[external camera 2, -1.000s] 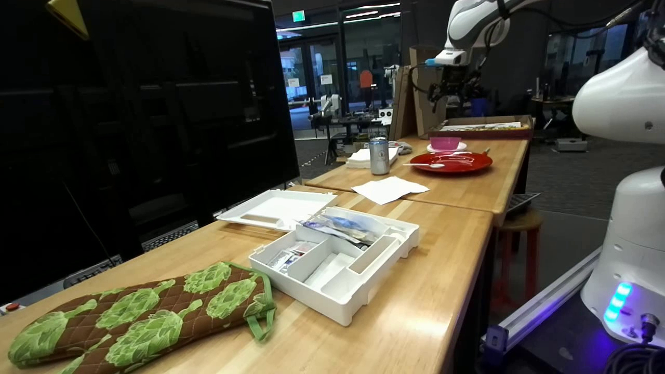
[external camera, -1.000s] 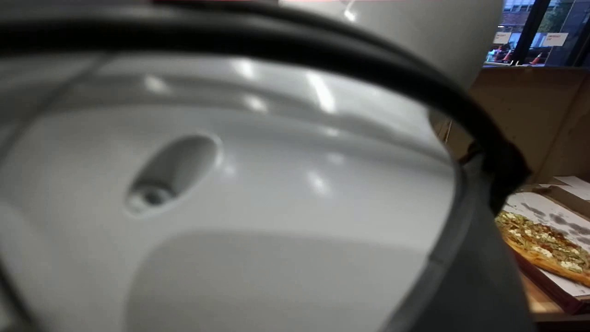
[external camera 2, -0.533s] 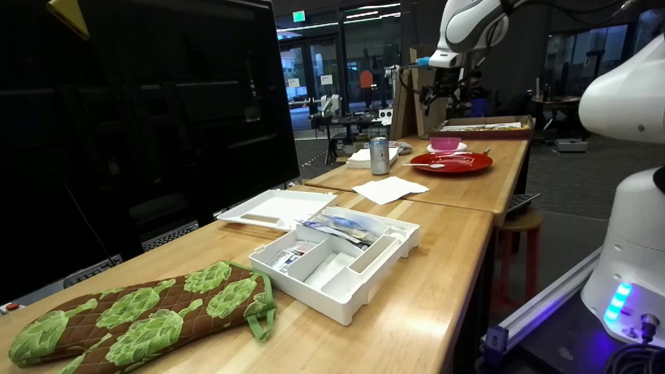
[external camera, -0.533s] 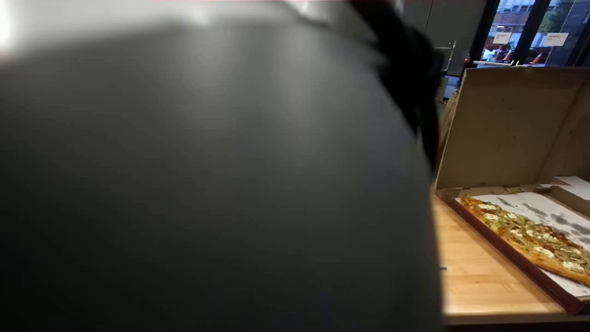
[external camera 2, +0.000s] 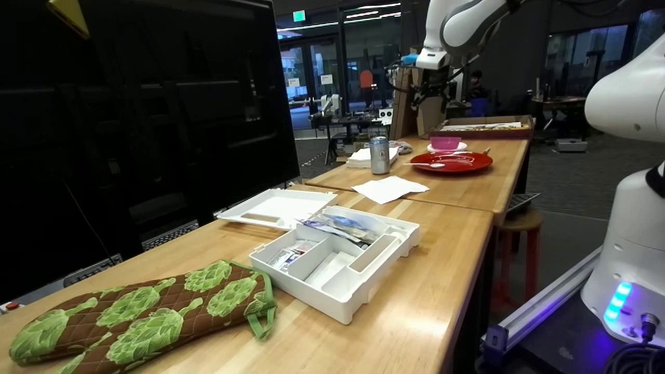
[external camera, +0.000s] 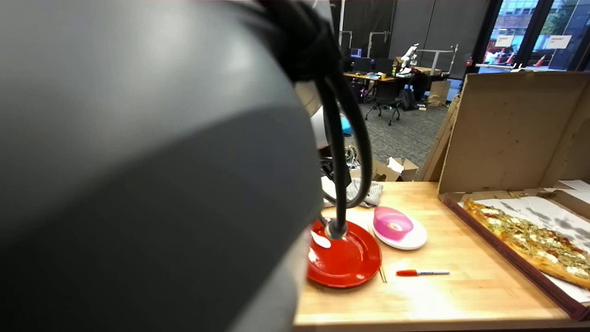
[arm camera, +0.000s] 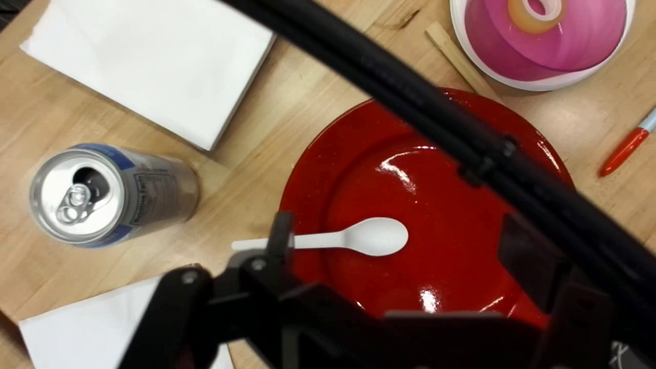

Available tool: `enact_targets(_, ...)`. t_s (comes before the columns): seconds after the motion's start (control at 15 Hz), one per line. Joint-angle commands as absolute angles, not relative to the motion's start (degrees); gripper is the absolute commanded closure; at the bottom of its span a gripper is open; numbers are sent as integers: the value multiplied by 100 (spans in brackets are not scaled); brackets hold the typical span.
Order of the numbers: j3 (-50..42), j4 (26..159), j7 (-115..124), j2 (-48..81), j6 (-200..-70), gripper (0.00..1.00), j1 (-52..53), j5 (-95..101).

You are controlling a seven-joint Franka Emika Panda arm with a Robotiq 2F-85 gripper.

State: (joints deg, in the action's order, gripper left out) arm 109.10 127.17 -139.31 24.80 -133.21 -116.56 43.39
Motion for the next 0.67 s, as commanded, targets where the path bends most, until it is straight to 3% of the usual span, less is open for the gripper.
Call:
enact_targets(0.0,11416,12999,-13180,2934,-13126,0,-11856,5165)
enact_targets(0.6,11975,13666,-11688,3506,-12171,0,-11348,6631)
